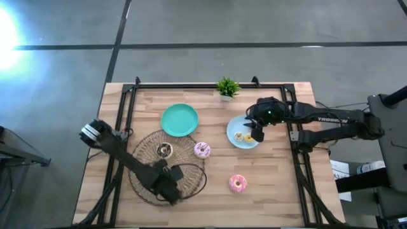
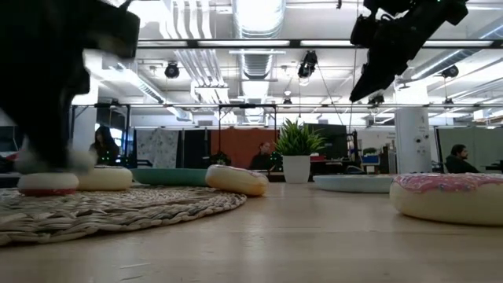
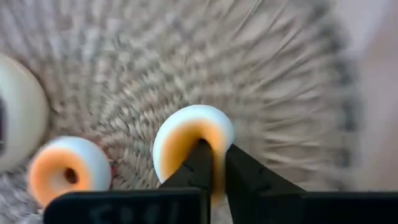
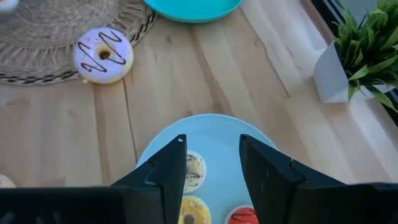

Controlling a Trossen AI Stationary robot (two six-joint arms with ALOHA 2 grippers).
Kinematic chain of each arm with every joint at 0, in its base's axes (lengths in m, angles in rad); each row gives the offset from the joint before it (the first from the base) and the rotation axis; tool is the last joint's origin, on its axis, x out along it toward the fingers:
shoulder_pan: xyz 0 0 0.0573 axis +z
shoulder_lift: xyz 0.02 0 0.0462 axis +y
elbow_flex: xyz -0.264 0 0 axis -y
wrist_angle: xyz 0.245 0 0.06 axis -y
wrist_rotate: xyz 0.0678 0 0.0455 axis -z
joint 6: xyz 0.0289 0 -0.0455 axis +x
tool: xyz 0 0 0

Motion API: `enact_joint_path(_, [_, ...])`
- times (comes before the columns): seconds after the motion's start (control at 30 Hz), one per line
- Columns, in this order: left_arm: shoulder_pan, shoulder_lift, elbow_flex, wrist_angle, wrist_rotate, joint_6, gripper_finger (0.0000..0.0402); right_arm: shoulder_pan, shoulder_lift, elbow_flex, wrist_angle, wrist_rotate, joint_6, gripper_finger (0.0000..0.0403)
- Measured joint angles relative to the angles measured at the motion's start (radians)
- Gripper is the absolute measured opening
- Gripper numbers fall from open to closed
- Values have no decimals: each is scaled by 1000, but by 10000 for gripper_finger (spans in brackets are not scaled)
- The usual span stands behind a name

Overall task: Pick & Place donuts
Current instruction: Put the small blue donut into the blue plate

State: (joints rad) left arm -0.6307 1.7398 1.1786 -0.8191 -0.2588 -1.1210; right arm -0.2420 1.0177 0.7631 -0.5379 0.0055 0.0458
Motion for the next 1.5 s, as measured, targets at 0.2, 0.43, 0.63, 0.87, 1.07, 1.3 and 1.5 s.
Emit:
enact_joint_path(0.2, [47,-243,-29,96,-33,17,1,11,-53,0,-4,-110,-53,134])
enact_joint_path(0.43, [246,-502,-176,702,37,239,1,84,-27,0,171,-246,-124,145])
enact_joint_path(0.63, [429,-487,-230,921,315,302,0,137,-16,0,354,-252,-119,170])
enact_joint_path(0.87, [555,-351,-190,935,512,355,0,189,-14,0,363,-242,-205,210])
enact_joint_path(1.07, [638,-202,-67,975,616,430,0,211,-12,0,365,-206,-266,235])
enact_joint_path(1.3, [675,-10,143,945,761,487,0,228,-12,0,358,-194,-291,249])
enact_joint_path(1.5, [695,89,317,796,821,564,0,246,-13,0,334,-194,-289,243])
